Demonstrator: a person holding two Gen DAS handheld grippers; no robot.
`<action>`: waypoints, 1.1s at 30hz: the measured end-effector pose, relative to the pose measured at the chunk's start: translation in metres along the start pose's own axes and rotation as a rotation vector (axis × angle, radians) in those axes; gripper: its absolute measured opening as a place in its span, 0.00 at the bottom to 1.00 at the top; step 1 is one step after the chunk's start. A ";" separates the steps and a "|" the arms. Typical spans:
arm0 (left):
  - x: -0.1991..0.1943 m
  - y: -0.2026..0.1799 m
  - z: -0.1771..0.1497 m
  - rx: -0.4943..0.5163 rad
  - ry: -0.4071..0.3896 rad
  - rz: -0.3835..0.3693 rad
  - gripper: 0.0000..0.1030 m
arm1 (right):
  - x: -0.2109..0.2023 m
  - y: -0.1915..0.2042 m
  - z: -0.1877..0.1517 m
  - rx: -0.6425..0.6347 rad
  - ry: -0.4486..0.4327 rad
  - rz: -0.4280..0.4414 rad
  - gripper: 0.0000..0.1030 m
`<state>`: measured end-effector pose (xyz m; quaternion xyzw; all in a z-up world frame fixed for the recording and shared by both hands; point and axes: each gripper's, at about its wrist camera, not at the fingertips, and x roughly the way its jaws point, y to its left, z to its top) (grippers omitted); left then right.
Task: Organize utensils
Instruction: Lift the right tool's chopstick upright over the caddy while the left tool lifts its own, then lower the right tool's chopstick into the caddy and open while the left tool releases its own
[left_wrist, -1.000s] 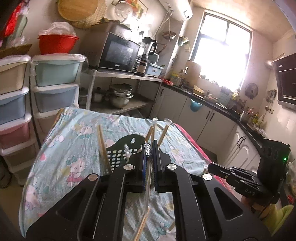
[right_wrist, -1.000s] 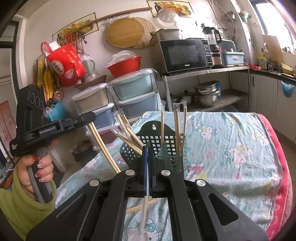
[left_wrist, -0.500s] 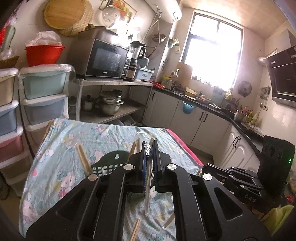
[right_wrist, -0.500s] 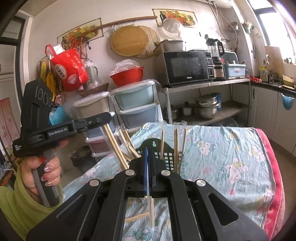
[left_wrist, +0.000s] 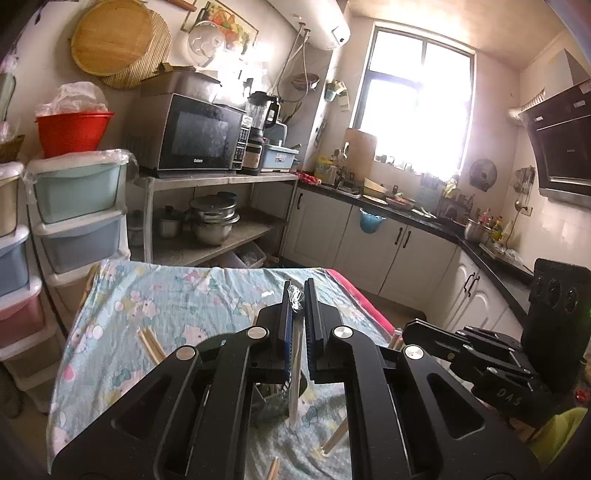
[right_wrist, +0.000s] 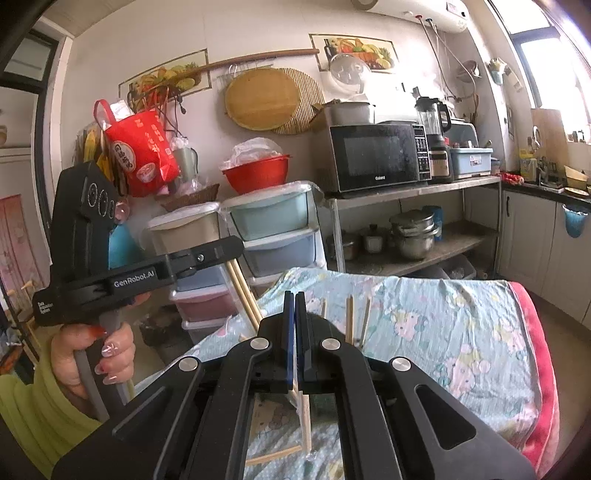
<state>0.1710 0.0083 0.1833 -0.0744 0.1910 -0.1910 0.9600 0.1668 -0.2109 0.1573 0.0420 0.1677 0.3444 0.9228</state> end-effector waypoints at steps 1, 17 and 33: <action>0.001 0.000 0.003 0.001 -0.003 0.002 0.03 | 0.000 0.000 0.002 -0.002 -0.007 -0.002 0.01; 0.001 0.013 0.042 0.007 -0.072 0.059 0.03 | 0.003 -0.004 0.062 -0.037 -0.148 -0.010 0.01; 0.032 0.028 0.042 -0.025 -0.044 0.117 0.03 | 0.045 -0.017 0.077 -0.038 -0.121 -0.026 0.01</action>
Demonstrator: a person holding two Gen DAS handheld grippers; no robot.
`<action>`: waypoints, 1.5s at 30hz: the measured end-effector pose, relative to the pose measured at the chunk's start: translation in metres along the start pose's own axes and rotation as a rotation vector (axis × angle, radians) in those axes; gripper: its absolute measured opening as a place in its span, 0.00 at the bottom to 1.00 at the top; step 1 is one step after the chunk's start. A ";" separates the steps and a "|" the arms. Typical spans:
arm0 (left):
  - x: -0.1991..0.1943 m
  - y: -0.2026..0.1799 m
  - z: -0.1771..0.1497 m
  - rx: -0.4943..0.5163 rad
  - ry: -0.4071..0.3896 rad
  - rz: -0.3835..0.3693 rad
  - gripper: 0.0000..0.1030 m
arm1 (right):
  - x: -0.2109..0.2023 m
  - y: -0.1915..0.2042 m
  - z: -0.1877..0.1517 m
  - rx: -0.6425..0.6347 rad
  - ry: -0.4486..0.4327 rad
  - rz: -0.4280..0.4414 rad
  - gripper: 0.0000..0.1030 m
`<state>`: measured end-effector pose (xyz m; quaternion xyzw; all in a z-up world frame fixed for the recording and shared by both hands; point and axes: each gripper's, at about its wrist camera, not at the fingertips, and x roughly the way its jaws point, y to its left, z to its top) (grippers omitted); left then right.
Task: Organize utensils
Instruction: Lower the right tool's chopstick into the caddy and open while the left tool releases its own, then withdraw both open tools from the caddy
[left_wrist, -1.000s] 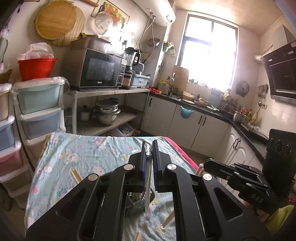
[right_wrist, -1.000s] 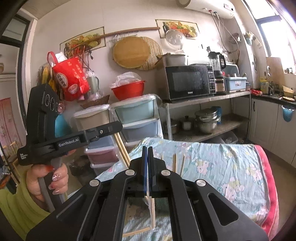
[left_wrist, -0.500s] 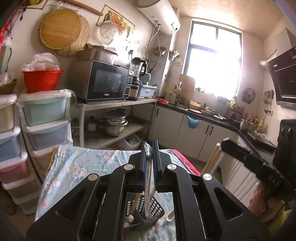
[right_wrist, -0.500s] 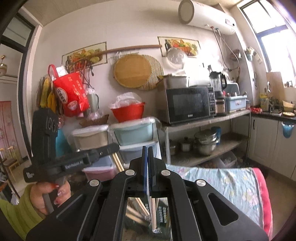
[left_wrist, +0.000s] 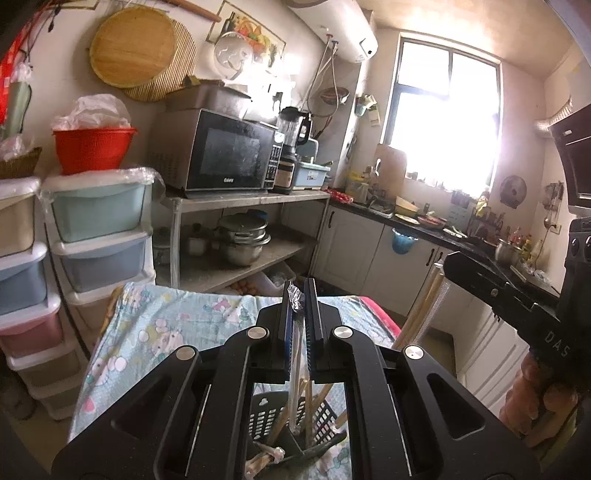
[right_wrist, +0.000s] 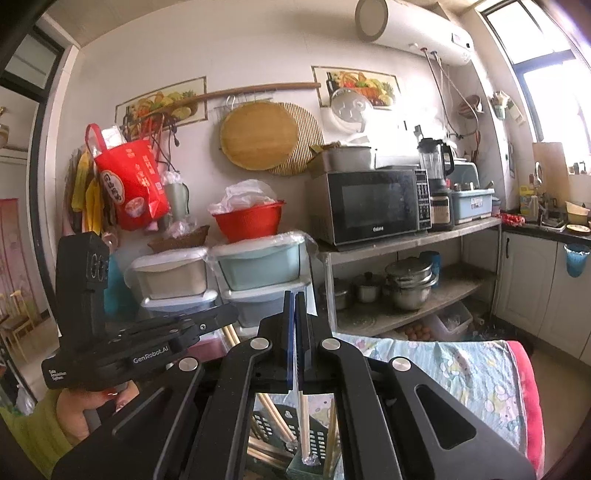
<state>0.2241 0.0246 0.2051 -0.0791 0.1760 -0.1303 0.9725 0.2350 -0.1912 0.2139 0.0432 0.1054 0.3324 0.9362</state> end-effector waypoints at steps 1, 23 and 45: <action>0.003 0.001 -0.001 -0.001 0.005 0.002 0.03 | 0.002 -0.001 -0.002 0.003 0.004 -0.003 0.01; 0.050 0.005 -0.046 0.027 0.131 0.048 0.03 | 0.059 -0.021 -0.056 0.051 0.167 -0.034 0.02; 0.006 0.016 -0.072 -0.025 0.143 0.052 0.73 | 0.025 -0.018 -0.098 0.064 0.253 -0.055 0.48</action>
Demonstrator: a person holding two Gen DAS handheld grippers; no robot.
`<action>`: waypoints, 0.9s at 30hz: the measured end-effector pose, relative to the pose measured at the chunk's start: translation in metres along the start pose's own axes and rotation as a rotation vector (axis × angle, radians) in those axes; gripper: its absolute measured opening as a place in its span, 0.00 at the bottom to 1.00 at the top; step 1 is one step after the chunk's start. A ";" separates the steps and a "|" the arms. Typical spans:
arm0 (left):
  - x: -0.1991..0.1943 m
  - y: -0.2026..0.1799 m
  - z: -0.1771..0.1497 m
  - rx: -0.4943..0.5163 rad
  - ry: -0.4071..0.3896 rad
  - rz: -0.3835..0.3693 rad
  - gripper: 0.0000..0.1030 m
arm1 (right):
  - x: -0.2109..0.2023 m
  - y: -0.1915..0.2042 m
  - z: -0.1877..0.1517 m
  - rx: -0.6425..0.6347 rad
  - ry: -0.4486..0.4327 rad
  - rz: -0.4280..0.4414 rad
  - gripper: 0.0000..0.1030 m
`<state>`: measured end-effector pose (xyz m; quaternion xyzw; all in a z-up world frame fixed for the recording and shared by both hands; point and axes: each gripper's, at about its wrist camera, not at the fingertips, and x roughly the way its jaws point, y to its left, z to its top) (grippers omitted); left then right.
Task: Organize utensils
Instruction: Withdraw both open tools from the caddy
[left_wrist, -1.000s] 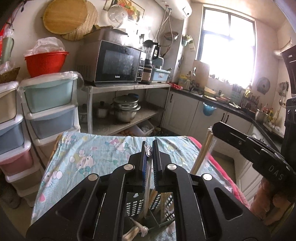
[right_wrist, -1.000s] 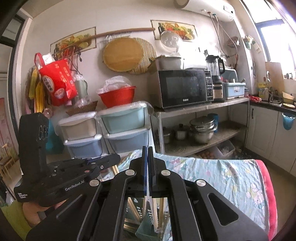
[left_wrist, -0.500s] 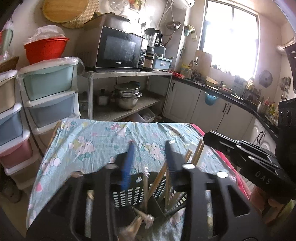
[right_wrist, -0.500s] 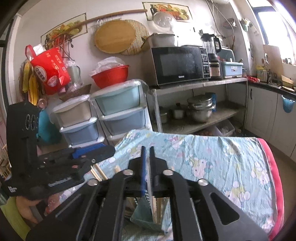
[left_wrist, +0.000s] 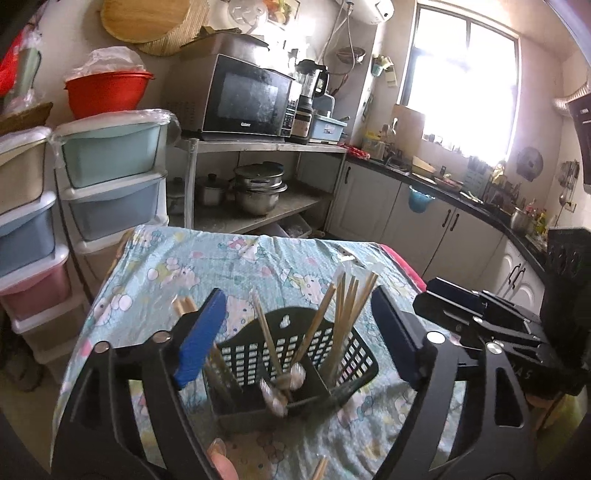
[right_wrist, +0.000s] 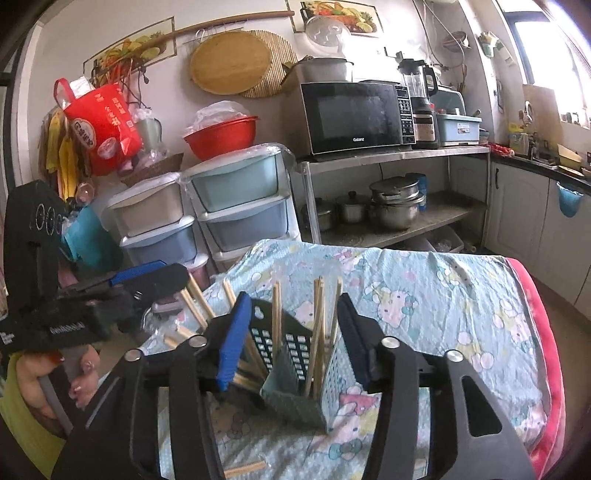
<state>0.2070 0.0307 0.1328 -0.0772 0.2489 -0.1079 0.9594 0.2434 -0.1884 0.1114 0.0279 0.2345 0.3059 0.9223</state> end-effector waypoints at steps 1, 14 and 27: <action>-0.003 0.000 -0.002 -0.003 -0.001 -0.003 0.76 | -0.002 0.001 -0.004 -0.002 0.003 0.001 0.49; -0.035 -0.001 -0.049 -0.045 0.025 -0.013 0.89 | -0.027 0.017 -0.047 -0.030 0.040 0.000 0.68; -0.037 -0.004 -0.093 -0.052 0.095 0.035 0.89 | -0.042 0.021 -0.086 -0.038 0.091 -0.031 0.78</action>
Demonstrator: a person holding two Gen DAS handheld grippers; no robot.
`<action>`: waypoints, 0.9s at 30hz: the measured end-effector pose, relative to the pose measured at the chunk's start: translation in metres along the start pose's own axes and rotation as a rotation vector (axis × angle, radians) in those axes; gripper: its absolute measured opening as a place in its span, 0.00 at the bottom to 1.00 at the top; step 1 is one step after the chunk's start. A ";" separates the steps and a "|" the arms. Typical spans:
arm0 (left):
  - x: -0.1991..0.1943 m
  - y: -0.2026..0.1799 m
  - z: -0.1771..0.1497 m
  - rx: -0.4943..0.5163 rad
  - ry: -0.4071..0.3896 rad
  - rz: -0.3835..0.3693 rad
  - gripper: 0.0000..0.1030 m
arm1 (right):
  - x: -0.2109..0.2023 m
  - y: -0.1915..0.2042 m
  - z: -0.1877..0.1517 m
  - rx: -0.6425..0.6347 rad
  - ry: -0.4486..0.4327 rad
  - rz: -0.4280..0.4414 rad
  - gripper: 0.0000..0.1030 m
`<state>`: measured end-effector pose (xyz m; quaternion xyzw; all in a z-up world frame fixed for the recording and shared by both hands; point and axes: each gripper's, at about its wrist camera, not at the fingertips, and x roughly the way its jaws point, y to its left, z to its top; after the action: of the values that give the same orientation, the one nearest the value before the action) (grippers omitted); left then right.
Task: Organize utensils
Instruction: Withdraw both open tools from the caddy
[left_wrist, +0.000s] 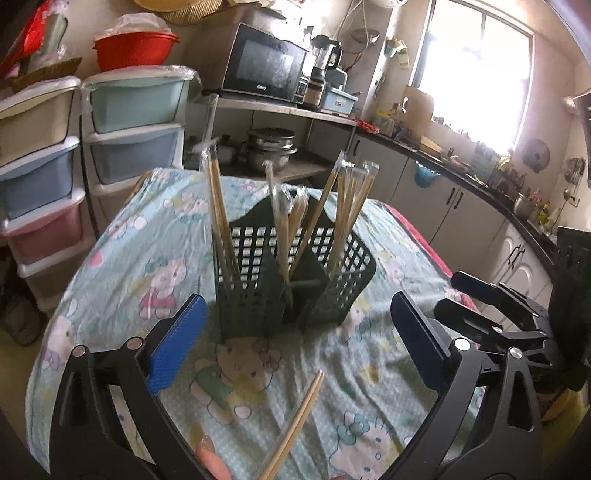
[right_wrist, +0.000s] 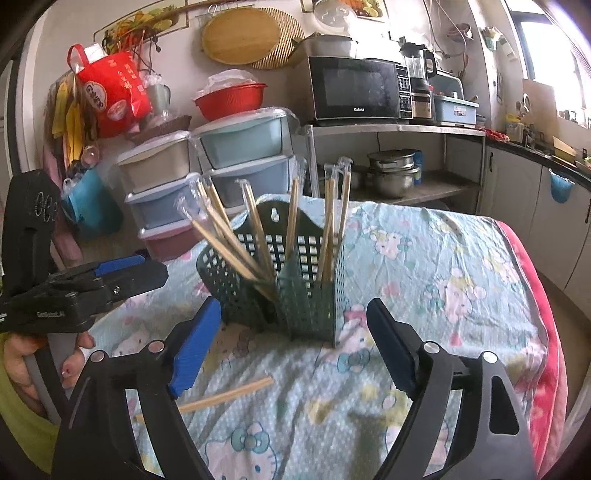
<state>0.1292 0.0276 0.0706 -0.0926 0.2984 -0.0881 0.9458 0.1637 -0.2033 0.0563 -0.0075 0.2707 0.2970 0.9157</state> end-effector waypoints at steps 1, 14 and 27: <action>0.000 0.000 -0.003 -0.001 0.003 0.000 0.89 | -0.001 0.000 -0.002 -0.001 0.003 -0.002 0.78; -0.001 0.004 -0.041 0.008 -0.023 0.070 0.90 | -0.008 0.002 -0.040 0.020 -0.005 -0.030 0.88; 0.003 0.003 -0.067 0.024 -0.038 0.058 0.90 | -0.008 -0.007 -0.069 0.073 -0.012 -0.095 0.92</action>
<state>0.0935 0.0213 0.0144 -0.0744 0.2817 -0.0623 0.9546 0.1287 -0.2252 0.0004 0.0148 0.2750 0.2433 0.9300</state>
